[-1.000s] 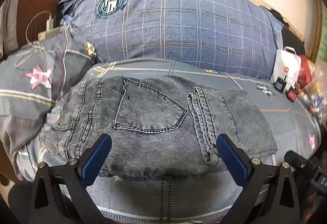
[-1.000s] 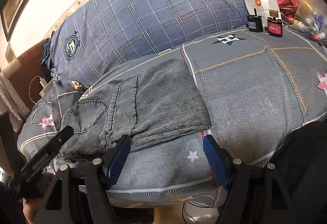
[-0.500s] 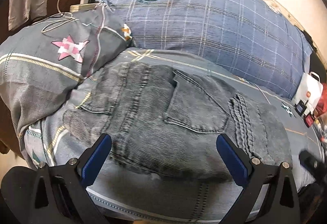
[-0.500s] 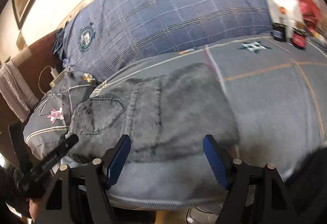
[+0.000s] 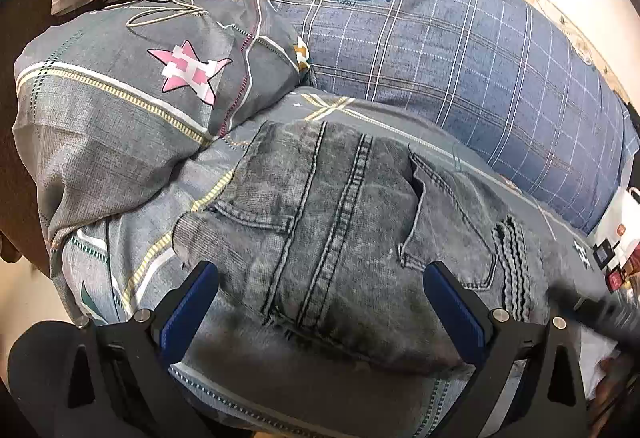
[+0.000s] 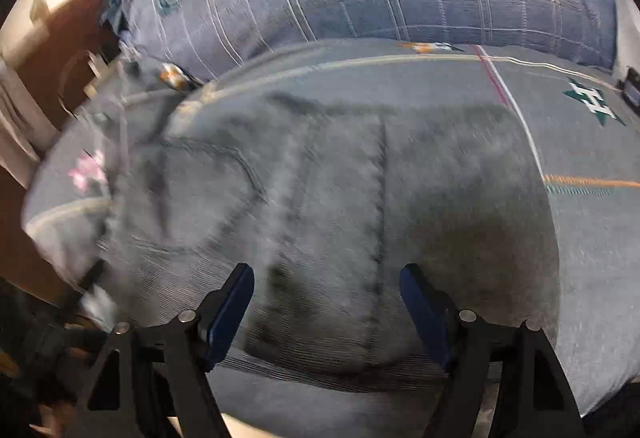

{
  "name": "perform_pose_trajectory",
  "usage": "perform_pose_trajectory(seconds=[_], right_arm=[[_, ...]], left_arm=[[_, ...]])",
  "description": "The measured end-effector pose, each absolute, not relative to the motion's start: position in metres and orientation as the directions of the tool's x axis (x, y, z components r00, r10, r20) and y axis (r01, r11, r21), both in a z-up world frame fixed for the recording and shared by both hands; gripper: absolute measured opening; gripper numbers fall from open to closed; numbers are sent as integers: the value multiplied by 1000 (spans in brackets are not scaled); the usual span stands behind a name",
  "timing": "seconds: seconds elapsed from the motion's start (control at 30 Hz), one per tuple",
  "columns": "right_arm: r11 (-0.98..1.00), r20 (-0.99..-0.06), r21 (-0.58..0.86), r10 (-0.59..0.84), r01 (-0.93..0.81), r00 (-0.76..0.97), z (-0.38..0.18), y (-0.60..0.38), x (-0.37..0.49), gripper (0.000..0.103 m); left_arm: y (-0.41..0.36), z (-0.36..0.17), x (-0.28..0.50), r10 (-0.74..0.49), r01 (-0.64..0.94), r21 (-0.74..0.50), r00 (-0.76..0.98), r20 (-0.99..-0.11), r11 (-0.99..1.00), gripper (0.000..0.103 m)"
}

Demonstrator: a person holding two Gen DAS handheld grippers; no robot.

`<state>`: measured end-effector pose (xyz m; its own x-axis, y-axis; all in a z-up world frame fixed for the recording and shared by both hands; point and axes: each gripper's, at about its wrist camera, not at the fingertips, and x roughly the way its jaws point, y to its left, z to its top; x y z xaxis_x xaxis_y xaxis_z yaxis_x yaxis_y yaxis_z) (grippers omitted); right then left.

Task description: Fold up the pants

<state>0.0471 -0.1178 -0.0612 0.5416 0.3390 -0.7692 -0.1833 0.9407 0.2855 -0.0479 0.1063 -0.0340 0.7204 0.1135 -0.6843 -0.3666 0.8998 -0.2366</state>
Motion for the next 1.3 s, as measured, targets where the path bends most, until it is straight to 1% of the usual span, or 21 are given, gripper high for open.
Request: perform_pose_trajectory(seconds=[0.1,0.2,0.3,0.37,0.47,0.53,0.57,0.6,0.7,0.73,0.77,0.8,0.83,0.93,0.97,1.03,1.1,1.13,1.2,1.27,1.3], right_arm=[[936,-744,268,351,-227,568,-31,-110,66,78],[920,-750,240,379,-311,543,-12,-85,107,78],[886,-778,230,416,-402,472,-10,-52,150,77],[888,-801,195,389,-417,455,-13,-35,176,74],[895,-849,143,331,-424,411,-33,-16,209,70],[894,-880,137,308,-427,362,-51,-10,223,58],[894,-894,131,294,-428,339,-60,-6,228,46],[891,-901,127,287,-436,325,-67,-5,229,30],[879,-909,76,255,-471,329,-71,2,225,22],[877,-906,58,247,-476,344,-69,3,224,12],[879,-897,-1,210,-478,389,-65,6,220,7],[875,-882,-69,170,-478,439,-63,11,219,7],[878,-882,-84,155,-471,446,-66,12,219,7],[896,-886,-48,166,-442,433,-71,7,225,9],[905,-875,-31,180,-424,449,-66,2,223,12],[917,-845,-60,163,-394,509,-50,-5,212,27],[920,-817,-42,193,-390,543,-34,-9,194,65],[918,-795,9,248,-397,553,-27,-15,180,68],[909,-776,80,314,-408,547,-21,-25,155,68],[904,-787,112,334,-412,519,-30,-28,140,68],[906,-800,98,317,-411,509,-39,-28,138,68]], left_arm=[[105,-26,-45,134,-373,-232,735,-664,899,102],[107,-9,-25,62,-330,-269,726,-685,905,102],[103,1,-5,90,-295,-190,724,-684,936,102],[110,-13,4,125,-337,-162,687,-716,927,102],[120,-42,14,87,-368,-183,608,-789,911,102],[121,-55,19,89,-370,-158,570,-817,916,102],[119,-57,20,102,-363,-137,568,-817,922,102],[118,-59,20,108,-357,-126,567,-816,925,102],[116,-63,18,115,-349,-113,570,-814,930,102],[115,-63,18,116,-348,-110,569,-814,931,102],[115,-64,19,120,-347,-106,569,-814,932,102],[116,-64,19,124,-347,-102,571,-812,932,102],[115,-64,18,129,-346,-97,573,-809,933,102],[117,-65,20,129,-343,-98,581,-803,934,102],[117,-65,18,129,-341,-98,584,-801,935,102],[115,-65,16,130,-341,-100,590,-797,935,102],[115,-66,17,129,-341,-102,591,-796,935,102],[115,-65,15,129,-343,-104,592,-795,934,102],[115,-64,14,131,-347,-105,592,-795,932,102],[114,-62,12,139,-353,-103,596,-791,930,102],[113,-62,11,147,-356,-96,596,-790,929,102]])
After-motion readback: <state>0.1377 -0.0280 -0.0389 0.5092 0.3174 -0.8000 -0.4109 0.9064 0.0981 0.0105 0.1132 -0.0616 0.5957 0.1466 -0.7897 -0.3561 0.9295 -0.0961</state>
